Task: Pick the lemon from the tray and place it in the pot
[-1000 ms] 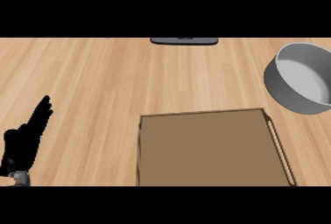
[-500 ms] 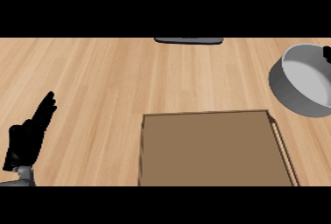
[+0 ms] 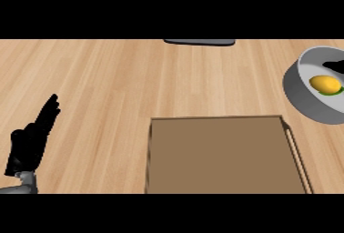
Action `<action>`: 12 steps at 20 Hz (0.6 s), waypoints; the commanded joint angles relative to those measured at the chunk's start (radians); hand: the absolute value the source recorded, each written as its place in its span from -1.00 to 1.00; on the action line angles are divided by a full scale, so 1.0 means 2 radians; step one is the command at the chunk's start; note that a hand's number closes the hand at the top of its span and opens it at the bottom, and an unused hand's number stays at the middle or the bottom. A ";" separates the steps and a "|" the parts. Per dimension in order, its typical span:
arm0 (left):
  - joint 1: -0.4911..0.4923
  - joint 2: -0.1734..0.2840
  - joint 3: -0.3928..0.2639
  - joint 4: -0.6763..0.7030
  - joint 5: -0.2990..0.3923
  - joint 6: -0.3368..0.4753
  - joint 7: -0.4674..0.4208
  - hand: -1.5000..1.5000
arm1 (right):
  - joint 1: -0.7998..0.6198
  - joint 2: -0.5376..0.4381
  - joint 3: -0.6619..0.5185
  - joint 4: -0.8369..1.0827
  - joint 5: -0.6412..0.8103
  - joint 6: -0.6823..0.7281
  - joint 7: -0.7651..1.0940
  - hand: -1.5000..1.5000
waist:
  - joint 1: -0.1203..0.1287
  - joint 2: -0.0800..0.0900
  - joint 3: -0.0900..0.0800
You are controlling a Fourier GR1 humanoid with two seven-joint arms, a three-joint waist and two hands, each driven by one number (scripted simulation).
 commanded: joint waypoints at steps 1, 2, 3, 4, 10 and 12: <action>0.004 0.008 0.004 0.001 -0.003 -0.005 -0.006 0.00 | -0.016 -0.009 -0.020 0.032 -0.016 -0.004 -0.036 -1.00 | -0.001 -0.001 0.000; 0.006 0.003 0.000 -0.017 0.005 -0.010 0.017 0.00 | -0.013 -0.015 -0.029 0.031 -0.022 -0.015 -0.051 -1.00 | 0.003 0.001 0.001; 0.008 -0.005 -0.006 -0.020 0.005 -0.007 0.019 0.00 | -0.020 0.005 -0.043 0.027 -0.040 -0.021 -0.057 -1.00 | 0.002 -0.001 0.001; -0.001 0.004 0.004 -0.004 0.002 -0.005 0.000 0.00 | -0.016 -0.004 -0.067 0.020 -0.066 -0.014 -0.087 -1.00 | -0.002 0.001 0.001; -0.012 0.000 -0.001 -0.008 -0.003 -0.001 0.029 0.00 | -0.051 0.003 -0.134 0.010 -0.146 0.004 -0.104 -1.00 | -0.014 -0.006 -0.001; 0.007 -0.004 0.008 0.005 -0.002 0.002 -0.006 0.00 | -0.037 -0.025 -0.148 0.029 -0.161 0.041 -0.110 -1.00 | -0.012 -0.005 -0.001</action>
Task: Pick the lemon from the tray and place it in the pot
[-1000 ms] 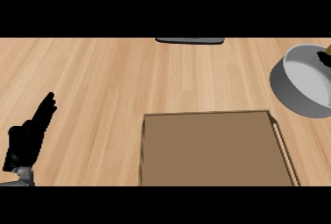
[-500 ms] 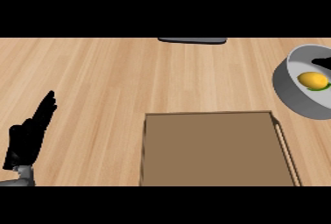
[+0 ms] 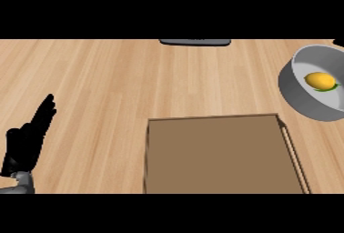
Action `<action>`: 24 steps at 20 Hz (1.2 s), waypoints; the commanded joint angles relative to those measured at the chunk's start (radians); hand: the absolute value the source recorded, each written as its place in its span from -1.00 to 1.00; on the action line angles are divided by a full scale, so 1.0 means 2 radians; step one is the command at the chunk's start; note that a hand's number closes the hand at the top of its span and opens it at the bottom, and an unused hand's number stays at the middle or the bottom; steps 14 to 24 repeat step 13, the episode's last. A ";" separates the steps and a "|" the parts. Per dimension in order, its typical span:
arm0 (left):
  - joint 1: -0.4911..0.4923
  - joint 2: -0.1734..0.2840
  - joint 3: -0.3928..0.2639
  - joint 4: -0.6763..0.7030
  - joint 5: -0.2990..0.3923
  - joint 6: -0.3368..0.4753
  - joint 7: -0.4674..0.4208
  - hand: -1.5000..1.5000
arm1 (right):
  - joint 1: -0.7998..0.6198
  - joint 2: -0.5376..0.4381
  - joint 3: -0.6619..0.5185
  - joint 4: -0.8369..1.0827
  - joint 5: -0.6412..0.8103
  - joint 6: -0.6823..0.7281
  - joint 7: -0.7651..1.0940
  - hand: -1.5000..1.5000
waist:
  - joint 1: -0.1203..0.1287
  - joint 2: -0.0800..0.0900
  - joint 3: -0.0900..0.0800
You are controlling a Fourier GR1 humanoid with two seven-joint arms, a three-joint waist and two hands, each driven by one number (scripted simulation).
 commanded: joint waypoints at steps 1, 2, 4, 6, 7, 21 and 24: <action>-0.008 -0.006 -0.006 -0.008 -0.006 0.004 0.023 0.00 | 0.011 -0.033 -0.032 0.021 -0.036 0.046 -0.019 -1.00 | -0.003 0.000 0.000; 0.007 -0.010 -0.005 -0.005 0.001 -0.001 0.012 0.00 | 0.006 -0.048 -0.036 0.021 -0.046 0.085 -0.007 -1.00 | -0.006 -0.002 -0.001; 0.011 -0.013 -0.004 -0.021 -0.002 0.005 0.020 0.00 | 0.018 -0.052 -0.039 0.021 -0.056 0.097 -0.009 -1.00 | -0.008 -0.003 -0.001; 0.003 -0.003 0.006 -0.007 -0.010 0.009 0.013 0.00 | 0.036 -0.048 -0.039 0.019 -0.068 0.132 -0.013 -1.00 | -0.013 -0.005 -0.001; 0.007 -0.018 -0.005 -0.025 -0.013 0.016 0.032 0.00 | 0.029 -0.060 -0.036 0.011 -0.071 0.144 0.000 -1.00 | -0.013 -0.006 -0.001; 0.010 -0.006 0.016 0.011 -0.005 0.003 -0.006 0.00 | 0.129 -0.096 -0.072 0.002 -0.122 0.208 -0.050 -1.00 | -0.021 -0.007 -0.001; 0.010 -0.006 0.016 0.011 -0.005 0.003 -0.006 0.00 | 0.129 -0.096 -0.072 0.002 -0.122 0.208 -0.050 -1.00 | -0.021 -0.007 -0.001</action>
